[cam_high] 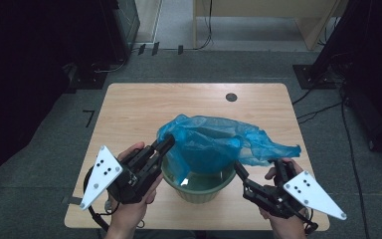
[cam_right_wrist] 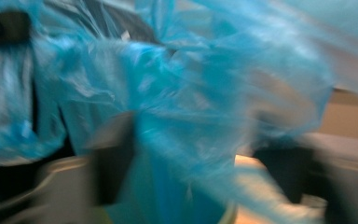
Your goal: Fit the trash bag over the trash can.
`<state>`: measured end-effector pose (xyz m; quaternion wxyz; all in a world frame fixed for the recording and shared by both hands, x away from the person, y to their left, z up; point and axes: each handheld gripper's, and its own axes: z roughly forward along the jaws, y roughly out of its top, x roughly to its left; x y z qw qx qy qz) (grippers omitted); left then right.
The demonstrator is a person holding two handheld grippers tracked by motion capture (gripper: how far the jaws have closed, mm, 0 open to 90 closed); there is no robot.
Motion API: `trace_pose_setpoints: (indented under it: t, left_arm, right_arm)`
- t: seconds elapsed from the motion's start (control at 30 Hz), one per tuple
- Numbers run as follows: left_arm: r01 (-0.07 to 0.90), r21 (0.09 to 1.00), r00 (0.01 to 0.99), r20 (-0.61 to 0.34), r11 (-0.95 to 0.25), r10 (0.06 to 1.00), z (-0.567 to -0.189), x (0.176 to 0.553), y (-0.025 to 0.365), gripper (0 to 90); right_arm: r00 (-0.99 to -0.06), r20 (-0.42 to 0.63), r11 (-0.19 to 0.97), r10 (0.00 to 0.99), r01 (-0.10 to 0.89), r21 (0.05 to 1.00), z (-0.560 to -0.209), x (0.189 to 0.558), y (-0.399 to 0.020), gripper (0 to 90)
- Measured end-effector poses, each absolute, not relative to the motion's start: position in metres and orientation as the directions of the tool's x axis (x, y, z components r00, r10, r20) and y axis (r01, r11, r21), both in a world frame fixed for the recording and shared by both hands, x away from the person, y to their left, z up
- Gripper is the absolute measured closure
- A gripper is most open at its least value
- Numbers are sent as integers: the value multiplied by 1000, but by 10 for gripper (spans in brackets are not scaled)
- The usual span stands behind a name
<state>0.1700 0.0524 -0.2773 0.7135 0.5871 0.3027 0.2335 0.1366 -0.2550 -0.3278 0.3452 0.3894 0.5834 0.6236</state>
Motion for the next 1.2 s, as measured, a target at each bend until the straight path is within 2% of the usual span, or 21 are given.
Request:
trace_pose_setpoints:
  t: [0.03, 0.1, 0.2, 0.33, 0.47, 0.6, 0.63, 0.7, 0.77, 0.8, 0.9, 0.93, 1.03, 1.2]
  left_arm:
    - [21, 980, 706, -156, 199, 691, -277, 170, 53, 852]
    - [22, 980, 702, -155, 197, 695, -278, 171, 56, 850]
    - [26, 979, 695, -164, 204, 700, -278, 173, 62, 842]
    - [36, 977, 698, -175, 210, 695, -279, 174, 68, 799]
    - [83, 979, 717, -190, 188, 671, -284, 176, 61, 531]
    - [111, 982, 698, -187, 153, 692, -291, 175, 48, 238]
    - [118, 982, 696, -186, 145, 694, -292, 175, 46, 188]
    - [132, 984, 706, -179, 121, 685, -295, 175, 42, 163]
    - [146, 984, 703, -176, 103, 689, -297, 175, 39, 172]
    - [147, 985, 702, -166, 88, 692, -299, 175, 38, 236]
    - [148, 986, 711, -163, 80, 685, -303, 176, 42, 522]
    - [156, 985, 716, -169, 80, 678, -303, 177, 44, 589]
    - [182, 979, 721, -193, 87, 666, -303, 178, 53, 696]
    - [196, 979, 720, -185, 60, 669, -304, 174, 70, 778]
  right_arm:
    - [-443, 61, -61, 894, 14, 998, -329, 137, -253, 582]
    - [-425, 45, -49, 904, 1, 999, -331, 137, -252, 737]
    - [-432, 52, -58, 900, 0, 998, -331, 137, -256, 865]
    - [-467, 47, -50, 883, 7, 999, -333, 136, -261, 900]
    - [-470, 54, -60, 881, 1, 998, -333, 133, -261, 900]
    - [-469, 48, -64, 882, -20, 998, -330, 131, -258, 900]
    - [-468, 44, -63, 883, -26, 998, -330, 131, -257, 900]
    - [-468, 42, -63, 883, -30, 998, -329, 131, -256, 900]
    - [-476, 35, -58, 879, -34, 998, -329, 130, -255, 900]
    - [-478, 30, -54, 878, -37, 998, -329, 130, -254, 900]
    - [-480, 13, -37, 877, -41, 998, -331, 129, -254, 900]
    - [-481, 10, -33, 876, -41, 999, -331, 129, -255, 900]
    - [-477, 8, -29, 879, -36, 999, -333, 128, -258, 900]
    - [-471, -4, -3, 882, -14, 1000, -338, 124, -265, 900]
